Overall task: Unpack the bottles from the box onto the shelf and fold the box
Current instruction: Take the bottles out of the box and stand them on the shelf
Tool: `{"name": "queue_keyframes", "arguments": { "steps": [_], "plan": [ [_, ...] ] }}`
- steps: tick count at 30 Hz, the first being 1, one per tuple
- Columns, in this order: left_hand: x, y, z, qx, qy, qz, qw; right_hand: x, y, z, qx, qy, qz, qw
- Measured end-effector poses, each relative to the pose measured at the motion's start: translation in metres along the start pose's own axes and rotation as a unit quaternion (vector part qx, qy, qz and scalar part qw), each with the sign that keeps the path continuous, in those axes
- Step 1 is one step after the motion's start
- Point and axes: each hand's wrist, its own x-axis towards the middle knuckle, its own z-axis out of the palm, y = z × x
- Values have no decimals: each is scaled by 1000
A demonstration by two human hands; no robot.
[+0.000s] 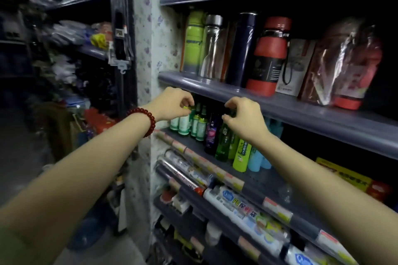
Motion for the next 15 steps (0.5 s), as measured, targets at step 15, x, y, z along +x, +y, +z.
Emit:
{"name": "queue_keyframes", "arguments": {
  "steps": [15],
  "plan": [
    [-255, -146, 24, 95, -155, -256, 949, -84, -141, 199, 107, -293, -71, 948]
  ]
}}
